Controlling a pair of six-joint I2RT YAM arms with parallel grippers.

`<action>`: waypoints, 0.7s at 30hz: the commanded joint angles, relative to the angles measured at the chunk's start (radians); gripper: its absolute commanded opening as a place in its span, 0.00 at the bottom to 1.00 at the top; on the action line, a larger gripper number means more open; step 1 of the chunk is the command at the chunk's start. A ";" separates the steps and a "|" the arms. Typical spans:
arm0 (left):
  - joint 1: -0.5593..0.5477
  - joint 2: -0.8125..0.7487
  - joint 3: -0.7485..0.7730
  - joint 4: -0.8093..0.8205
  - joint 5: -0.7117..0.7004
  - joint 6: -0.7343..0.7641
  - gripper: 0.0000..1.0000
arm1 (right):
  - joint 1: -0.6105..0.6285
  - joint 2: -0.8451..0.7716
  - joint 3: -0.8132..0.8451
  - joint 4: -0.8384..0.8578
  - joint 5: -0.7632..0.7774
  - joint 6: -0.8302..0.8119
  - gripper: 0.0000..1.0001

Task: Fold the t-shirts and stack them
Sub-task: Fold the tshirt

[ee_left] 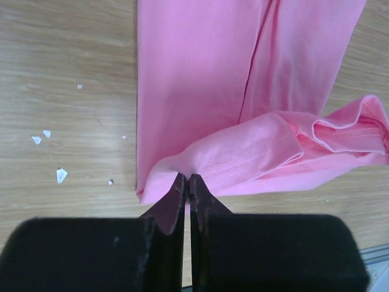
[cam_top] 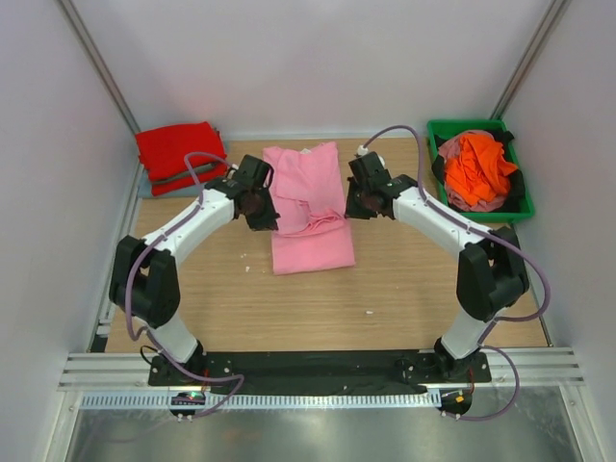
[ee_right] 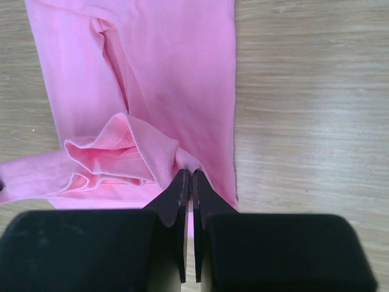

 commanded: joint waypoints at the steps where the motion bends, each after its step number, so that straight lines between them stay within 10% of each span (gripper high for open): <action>1: 0.022 0.042 0.072 0.004 0.029 0.042 0.00 | -0.022 0.043 0.074 0.024 -0.037 -0.053 0.01; 21: 0.092 0.286 0.294 -0.041 0.049 0.123 0.00 | -0.101 0.270 0.246 0.050 -0.114 -0.082 0.01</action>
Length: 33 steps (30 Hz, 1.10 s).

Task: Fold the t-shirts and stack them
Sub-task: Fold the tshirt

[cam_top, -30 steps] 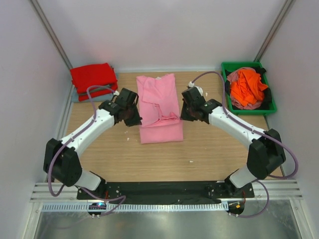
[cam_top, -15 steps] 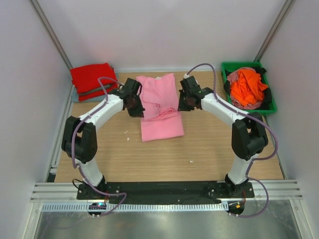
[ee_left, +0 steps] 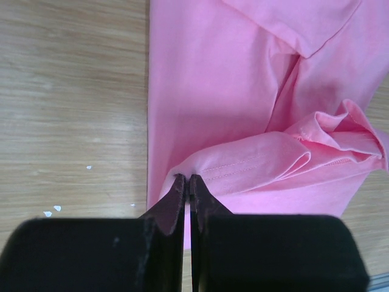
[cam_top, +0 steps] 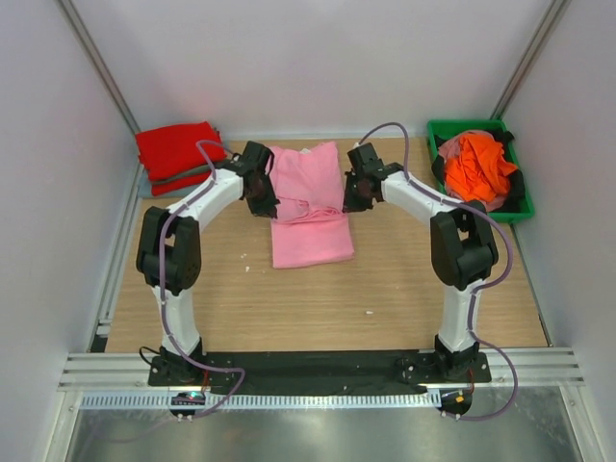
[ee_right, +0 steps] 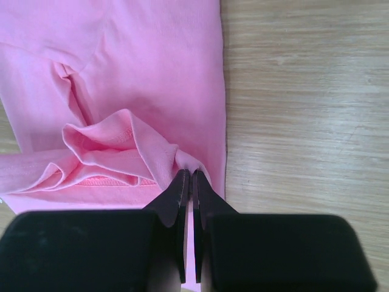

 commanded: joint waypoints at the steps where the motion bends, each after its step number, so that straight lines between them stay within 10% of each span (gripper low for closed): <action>1: 0.014 0.002 0.069 -0.024 0.008 0.038 0.00 | -0.015 -0.006 0.071 0.035 -0.016 -0.023 0.01; 25: 0.055 0.218 0.259 -0.032 0.047 0.062 0.03 | -0.061 0.212 0.246 0.023 -0.072 -0.038 0.01; 28: 0.071 0.268 0.391 -0.108 0.056 0.067 0.14 | -0.076 0.267 0.379 -0.049 -0.075 -0.039 0.27; 29: 0.084 0.310 0.442 -0.136 0.066 0.068 0.18 | -0.080 0.293 0.466 -0.089 -0.074 -0.039 0.52; 31: 0.098 0.360 0.626 -0.227 0.071 0.071 0.46 | -0.096 0.321 0.621 -0.139 -0.072 -0.039 0.76; 33: 0.123 0.425 0.813 -0.291 0.082 0.068 0.54 | -0.106 0.340 0.713 -0.216 -0.069 -0.041 0.80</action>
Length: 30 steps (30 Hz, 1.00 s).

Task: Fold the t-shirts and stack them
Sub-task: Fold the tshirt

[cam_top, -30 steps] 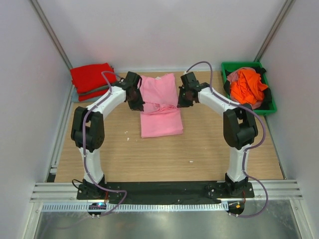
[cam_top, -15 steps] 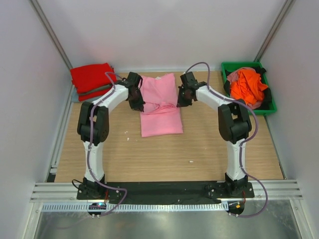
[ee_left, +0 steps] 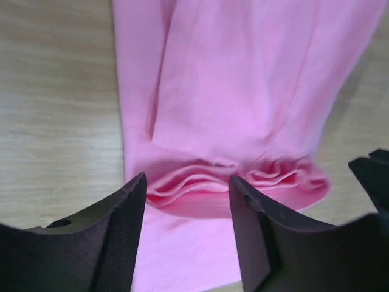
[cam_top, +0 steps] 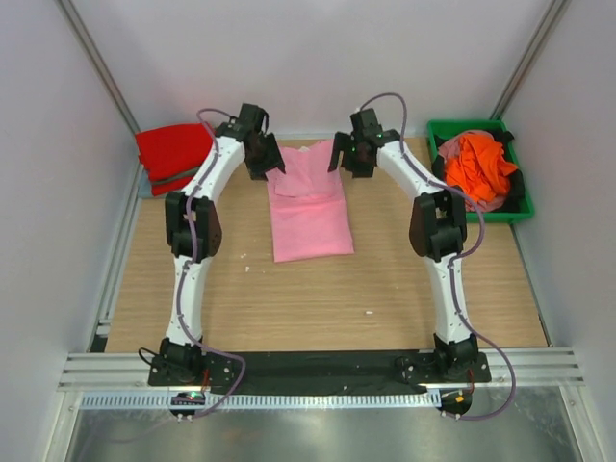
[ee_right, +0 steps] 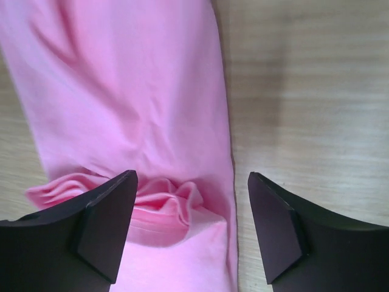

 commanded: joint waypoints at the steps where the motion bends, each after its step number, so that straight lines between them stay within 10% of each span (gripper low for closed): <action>1: 0.051 0.044 0.243 -0.167 0.033 0.007 0.59 | -0.030 -0.021 0.222 -0.109 0.000 -0.009 0.82; 4: 0.062 -0.025 0.234 -0.167 0.024 0.005 0.64 | -0.034 -0.128 0.110 -0.113 0.012 -0.018 0.82; 12: -0.030 -0.438 -0.435 0.095 -0.010 -0.012 0.58 | -0.019 -0.542 -0.605 0.208 -0.168 0.024 0.79; 30: -0.228 -0.797 -1.134 0.396 -0.006 -0.140 0.58 | -0.004 -0.730 -1.132 0.387 -0.253 0.104 0.75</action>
